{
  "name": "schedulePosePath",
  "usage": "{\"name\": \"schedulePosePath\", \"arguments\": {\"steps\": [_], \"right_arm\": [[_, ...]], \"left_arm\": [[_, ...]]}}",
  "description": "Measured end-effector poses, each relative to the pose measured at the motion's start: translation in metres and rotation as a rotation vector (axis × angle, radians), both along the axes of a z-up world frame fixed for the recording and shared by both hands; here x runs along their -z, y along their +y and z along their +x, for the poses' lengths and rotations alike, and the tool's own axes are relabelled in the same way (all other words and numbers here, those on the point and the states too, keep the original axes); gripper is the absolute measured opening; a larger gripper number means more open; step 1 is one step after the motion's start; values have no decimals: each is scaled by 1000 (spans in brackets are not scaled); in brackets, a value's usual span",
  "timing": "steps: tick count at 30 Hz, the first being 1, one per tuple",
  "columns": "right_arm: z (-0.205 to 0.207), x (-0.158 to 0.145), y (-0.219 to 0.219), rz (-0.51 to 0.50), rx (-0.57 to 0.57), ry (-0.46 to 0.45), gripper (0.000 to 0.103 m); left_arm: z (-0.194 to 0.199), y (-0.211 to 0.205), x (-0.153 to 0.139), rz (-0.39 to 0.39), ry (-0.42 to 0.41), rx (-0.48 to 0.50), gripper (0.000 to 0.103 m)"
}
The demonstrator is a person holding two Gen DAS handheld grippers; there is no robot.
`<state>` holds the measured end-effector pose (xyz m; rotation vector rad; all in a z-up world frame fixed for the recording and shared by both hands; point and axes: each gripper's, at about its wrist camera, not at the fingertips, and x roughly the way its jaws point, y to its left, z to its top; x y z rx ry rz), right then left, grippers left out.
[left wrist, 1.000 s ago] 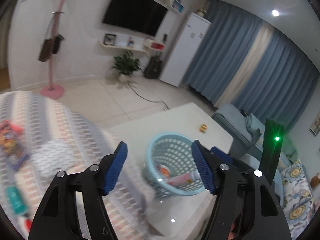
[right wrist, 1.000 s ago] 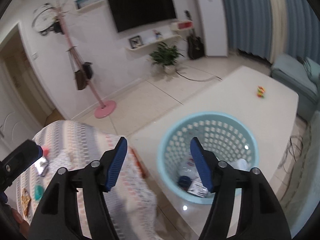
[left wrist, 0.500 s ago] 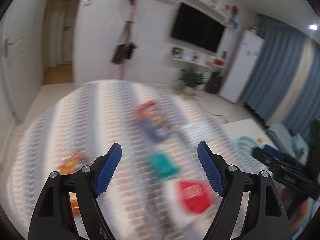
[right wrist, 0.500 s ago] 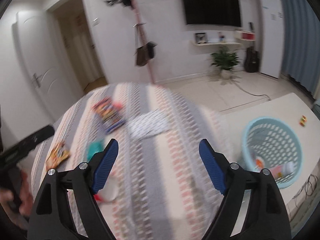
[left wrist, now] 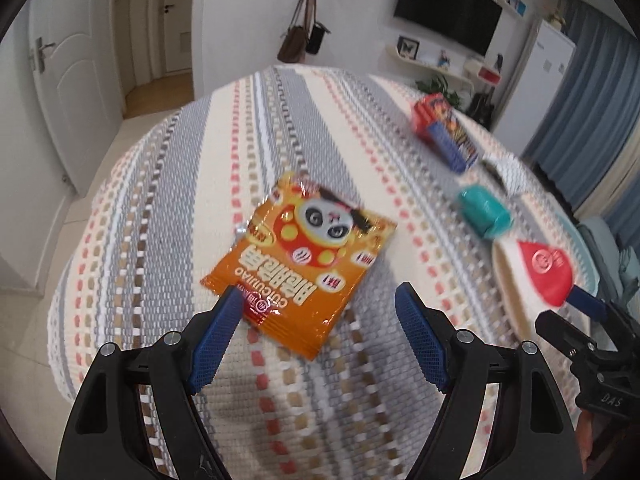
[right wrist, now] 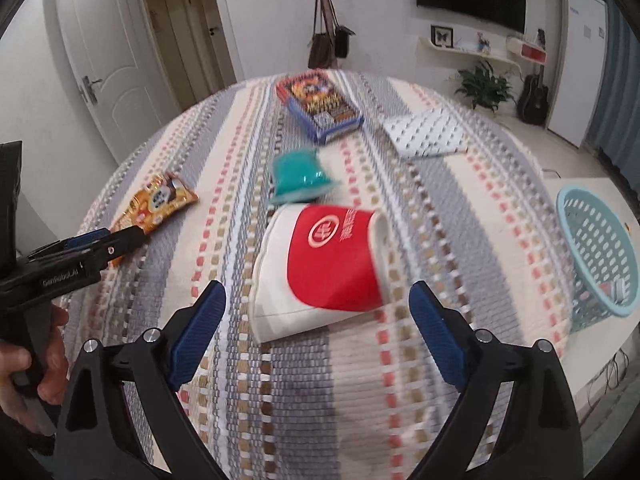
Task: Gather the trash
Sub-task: 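Grasp the orange snack bag with the left tool while the right tool grasps the red-white cup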
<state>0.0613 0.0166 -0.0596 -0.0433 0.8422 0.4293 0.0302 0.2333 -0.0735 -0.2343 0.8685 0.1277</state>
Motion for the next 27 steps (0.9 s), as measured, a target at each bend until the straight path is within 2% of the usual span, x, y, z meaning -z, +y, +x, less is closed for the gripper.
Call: {"name": "schedulePosePath", "arguments": {"steps": [4,10,13,17,19,21,25,27], "right_arm": [[3,7,3,-31,25,0,89],[-2,3,8,-95,38,-53,89],[-5,3,14,-144,32,-85,89],[-7,3,19,-188,19,-120,88],[-8,3,20,-210,19,-134,81],[-7,3,20,-215,13,-133,73],[-8,3,18,-204,12,-133,72],[-10,0,16,-189,6,-138,72]], "left_arm": [[3,0,5,20,6,4,76],[1,-11,4,32,1,29,77],[3,-16,6,64,11,32,76],[5,-22,8,124,26,21,68],[4,-22,8,143,26,11,58],[2,-19,6,132,20,5,49],[0,-14,4,107,1,3,46],[-3,-14,3,102,-11,5,41]]}}
